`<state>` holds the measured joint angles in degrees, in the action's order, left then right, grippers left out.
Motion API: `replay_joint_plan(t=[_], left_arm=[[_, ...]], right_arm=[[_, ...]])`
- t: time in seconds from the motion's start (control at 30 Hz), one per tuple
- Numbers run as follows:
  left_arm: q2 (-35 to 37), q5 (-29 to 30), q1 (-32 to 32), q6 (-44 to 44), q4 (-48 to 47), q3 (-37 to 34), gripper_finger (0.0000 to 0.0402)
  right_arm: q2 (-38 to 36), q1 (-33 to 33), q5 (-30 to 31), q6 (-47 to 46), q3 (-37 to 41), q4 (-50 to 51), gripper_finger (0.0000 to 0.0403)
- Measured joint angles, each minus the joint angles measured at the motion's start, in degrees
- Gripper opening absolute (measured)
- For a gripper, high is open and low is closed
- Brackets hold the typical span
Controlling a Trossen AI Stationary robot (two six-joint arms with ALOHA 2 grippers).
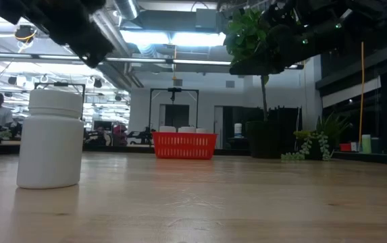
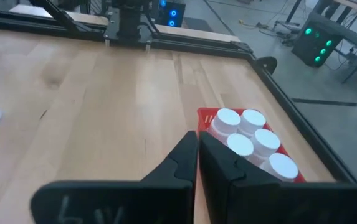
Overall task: Pick and place pill bottles into a basket
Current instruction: Put the white pill bottle into the red bin
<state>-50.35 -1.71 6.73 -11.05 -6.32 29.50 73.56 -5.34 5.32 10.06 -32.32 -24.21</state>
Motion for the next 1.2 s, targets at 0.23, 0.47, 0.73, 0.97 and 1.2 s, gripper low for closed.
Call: replay_joint_plan(t=[0.23, 0.47, 0.73, 0.97, 1.2], left_arm=[[-0.07, -0.74, 5.65, 4.65, 0.64, 0.00, 0.0003], [-0.22, -0.51, 7.09, 1.39, 0.11, 0.00, 0.0013], [-0.22, -0.49, 13.33, -3.00, -6.94, 0.00, 0.0054], [-0.22, 5.27, 19.42, -1.17, -7.42, 0.00, 0.0070], [-0.24, 10.75, 19.77, -1.68, -7.22, 0.00, 0.0138]], right_arm=[[0.00, 0.00, 0.02, -0.98, -0.02, 0.05, 0.0020], [0.00, 0.00, 0.22, -0.54, -0.02, 0.07, 0.0020], [0.00, 0.00, 0.26, -0.91, -0.02, 0.09, 0.0020], [0.00, 0.00, 0.26, -1.11, -0.01, 0.07, 0.0020], [0.00, 0.00, 0.26, -1.24, -0.02, 0.07, 0.0020]])
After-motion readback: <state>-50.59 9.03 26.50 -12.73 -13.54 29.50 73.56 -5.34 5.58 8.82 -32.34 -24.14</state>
